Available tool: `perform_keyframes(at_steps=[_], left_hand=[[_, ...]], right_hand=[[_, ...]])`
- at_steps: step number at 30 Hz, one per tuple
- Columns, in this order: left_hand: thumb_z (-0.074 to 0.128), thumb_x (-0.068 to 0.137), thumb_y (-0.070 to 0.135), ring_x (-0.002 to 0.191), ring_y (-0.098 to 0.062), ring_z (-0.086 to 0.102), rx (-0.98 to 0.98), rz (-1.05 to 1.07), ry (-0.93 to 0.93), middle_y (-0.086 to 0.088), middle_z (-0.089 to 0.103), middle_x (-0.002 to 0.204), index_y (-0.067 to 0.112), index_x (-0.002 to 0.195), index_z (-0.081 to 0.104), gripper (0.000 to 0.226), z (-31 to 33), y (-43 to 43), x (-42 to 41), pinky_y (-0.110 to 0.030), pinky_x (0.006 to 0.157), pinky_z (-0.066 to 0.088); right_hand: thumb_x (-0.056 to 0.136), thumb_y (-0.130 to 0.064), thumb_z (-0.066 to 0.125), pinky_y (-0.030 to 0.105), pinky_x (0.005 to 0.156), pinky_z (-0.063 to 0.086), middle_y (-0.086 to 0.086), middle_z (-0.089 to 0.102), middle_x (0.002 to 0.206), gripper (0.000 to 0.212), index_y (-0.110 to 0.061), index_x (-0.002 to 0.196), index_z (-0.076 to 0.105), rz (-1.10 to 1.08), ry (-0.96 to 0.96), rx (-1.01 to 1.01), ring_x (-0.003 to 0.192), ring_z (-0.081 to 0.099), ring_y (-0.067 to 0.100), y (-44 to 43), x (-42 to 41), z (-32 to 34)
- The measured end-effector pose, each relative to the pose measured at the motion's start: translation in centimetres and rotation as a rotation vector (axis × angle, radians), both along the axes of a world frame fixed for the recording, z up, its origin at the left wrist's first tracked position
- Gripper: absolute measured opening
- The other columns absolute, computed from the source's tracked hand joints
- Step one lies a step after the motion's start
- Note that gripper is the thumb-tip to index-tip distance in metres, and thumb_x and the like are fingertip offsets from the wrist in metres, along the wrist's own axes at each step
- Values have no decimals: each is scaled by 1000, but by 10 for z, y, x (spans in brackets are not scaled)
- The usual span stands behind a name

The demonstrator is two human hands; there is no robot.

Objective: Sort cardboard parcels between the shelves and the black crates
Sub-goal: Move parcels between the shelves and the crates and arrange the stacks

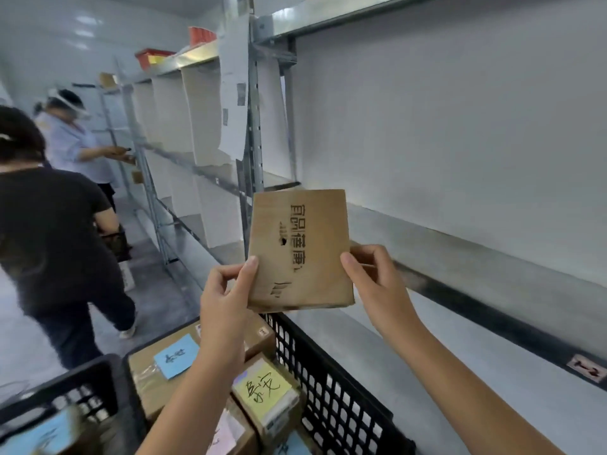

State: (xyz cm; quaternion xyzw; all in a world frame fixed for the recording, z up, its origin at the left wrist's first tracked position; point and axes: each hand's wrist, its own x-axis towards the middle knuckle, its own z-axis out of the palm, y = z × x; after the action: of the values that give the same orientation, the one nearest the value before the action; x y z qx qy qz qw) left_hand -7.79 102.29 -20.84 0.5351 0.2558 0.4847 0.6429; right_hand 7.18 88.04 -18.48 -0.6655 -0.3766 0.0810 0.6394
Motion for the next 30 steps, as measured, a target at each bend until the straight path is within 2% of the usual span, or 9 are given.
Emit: perform_keyframes(at_steps=[4,8,11,12,16,20,23,26,30], left_hand=[[71,75,53,102,-11,70,-67,46,108,11,73,109,36,117,69,45,-39,17,-44,-33,83,58],[66,79,54,104,-4,69,-61,87,220,17,73,111,46,114,70,37,-65,18,-84,-30,88,56],[64,91,39,102,0,68,15,165,273,19,72,110,42,115,70,26,-74,15,-106,-27,89,55],[64,94,32,104,-1,67,40,184,281,17,72,111,38,118,69,25,-76,13,-112,-25,88,55],[62,97,20,103,8,62,139,285,387,15,70,114,40,119,66,29,-83,6,-128,-4,76,48],[63,96,18,100,-4,63,127,394,429,13,65,115,42,117,67,31,-90,-1,-140,-17,78,50],[65,94,16,96,-3,67,61,378,399,14,71,109,41,108,69,29,-95,-7,-148,-23,80,51],[64,95,16,95,-5,70,-57,362,343,8,75,105,26,102,70,14,-104,-11,-154,-21,74,52],[57,99,17,84,-18,70,-156,375,325,-5,74,91,13,87,62,14,-123,-17,-156,-24,67,52]], right_hand=[[93,-51,55,6,72,47,-14,56,121,30,-45,121,47,151,-38,-167,102,56,-10,31,-16,-39],[96,-46,54,3,75,42,-20,44,121,48,-46,142,38,290,-167,-362,105,47,-13,57,-35,-73],[94,-32,64,18,97,44,-21,49,131,56,-39,144,39,343,-163,-358,117,48,-7,69,-46,-88],[93,-28,66,22,98,44,-21,52,131,56,-38,142,40,352,-145,-353,117,50,-5,72,-50,-92],[89,-23,72,10,82,39,-26,56,114,46,-48,115,44,342,-160,-320,100,52,-14,79,-60,-102],[85,-22,76,8,77,39,-23,59,106,50,-55,106,44,381,-135,-310,94,57,-13,81,-65,-111],[86,-11,73,17,80,47,-24,67,103,45,-48,99,53,454,-59,-303,97,63,-10,83,-63,-118],[92,-4,64,28,83,53,-10,72,97,38,-42,86,60,495,46,-301,92,68,3,84,-62,-124],[99,-19,55,17,73,50,-11,68,92,11,-22,89,58,482,125,-321,85,65,-4,82,-70,-129]])
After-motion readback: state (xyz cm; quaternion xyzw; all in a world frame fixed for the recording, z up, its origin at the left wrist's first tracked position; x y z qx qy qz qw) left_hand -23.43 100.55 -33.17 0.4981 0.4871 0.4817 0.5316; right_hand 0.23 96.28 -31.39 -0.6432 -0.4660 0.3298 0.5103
